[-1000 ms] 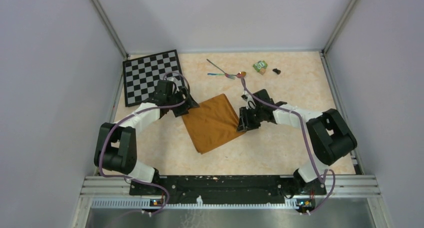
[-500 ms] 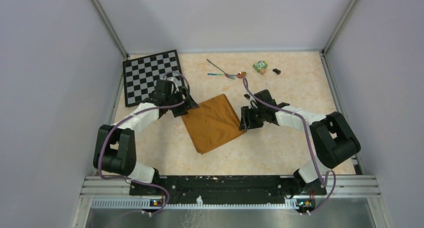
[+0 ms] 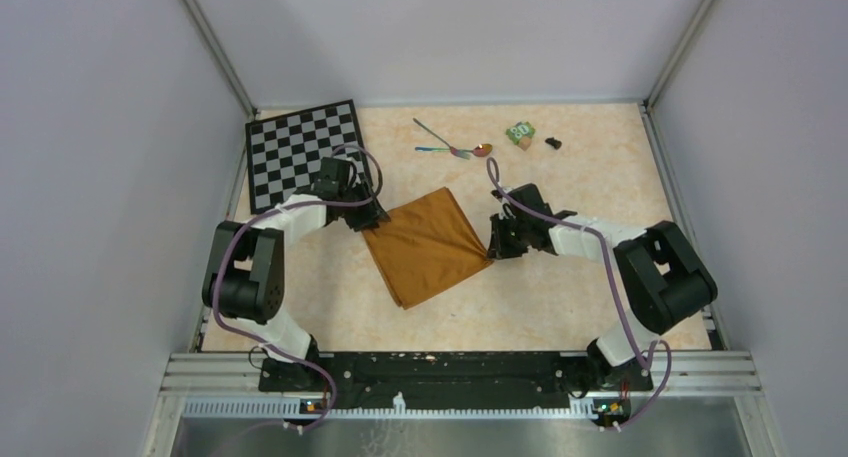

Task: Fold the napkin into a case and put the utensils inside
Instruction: Pick up the lower triangle-folded napkin from the center of the board.

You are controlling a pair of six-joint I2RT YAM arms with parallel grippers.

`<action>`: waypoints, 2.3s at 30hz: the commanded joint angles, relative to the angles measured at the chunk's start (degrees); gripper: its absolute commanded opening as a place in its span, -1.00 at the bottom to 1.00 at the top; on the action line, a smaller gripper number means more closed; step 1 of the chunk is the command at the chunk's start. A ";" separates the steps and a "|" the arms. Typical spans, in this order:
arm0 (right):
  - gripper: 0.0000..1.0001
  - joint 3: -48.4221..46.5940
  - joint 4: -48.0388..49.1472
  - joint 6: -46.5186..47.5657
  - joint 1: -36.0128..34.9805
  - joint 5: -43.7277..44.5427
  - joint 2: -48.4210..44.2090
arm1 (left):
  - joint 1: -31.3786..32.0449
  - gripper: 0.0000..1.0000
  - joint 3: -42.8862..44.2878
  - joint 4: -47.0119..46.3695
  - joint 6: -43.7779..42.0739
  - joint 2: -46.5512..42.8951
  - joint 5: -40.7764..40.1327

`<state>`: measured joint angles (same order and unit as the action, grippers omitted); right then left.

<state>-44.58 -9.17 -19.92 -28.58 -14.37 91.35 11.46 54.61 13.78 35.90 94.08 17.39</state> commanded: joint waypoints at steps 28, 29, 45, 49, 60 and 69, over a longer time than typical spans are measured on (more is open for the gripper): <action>0.12 -7.50 -17.48 5.28 -15.33 33.22 -12.63 | -1.37 0.51 3.91 10.54 -8.53 -16.64 -5.61; 0.18 -9.80 -19.26 5.94 -17.76 33.88 -12.10 | -1.67 0.54 4.14 11.11 -8.93 -17.34 -5.74; 0.19 -39.79 -32.90 -0.74 -40.49 17.74 17.86 | -25.08 0.97 0.40 9.80 -7.83 -24.50 11.28; 0.10 -42.75 -35.57 -1.94 -40.50 17.26 21.92 | -27.88 0.97 -0.84 9.25 -8.71 -24.83 14.41; 0.11 -46.09 -38.94 -2.64 -41.09 21.90 28.79 | -28.77 0.97 -3.19 7.14 -9.07 -25.84 16.76; -0.19 -45.38 -39.85 -3.74 -42.96 27.67 33.28 | -28.77 0.97 -3.93 6.63 -9.09 -26.33 17.09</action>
<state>-90.63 -48.47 -22.63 -70.28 8.58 120.64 -16.88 51.64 23.00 27.86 69.38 33.21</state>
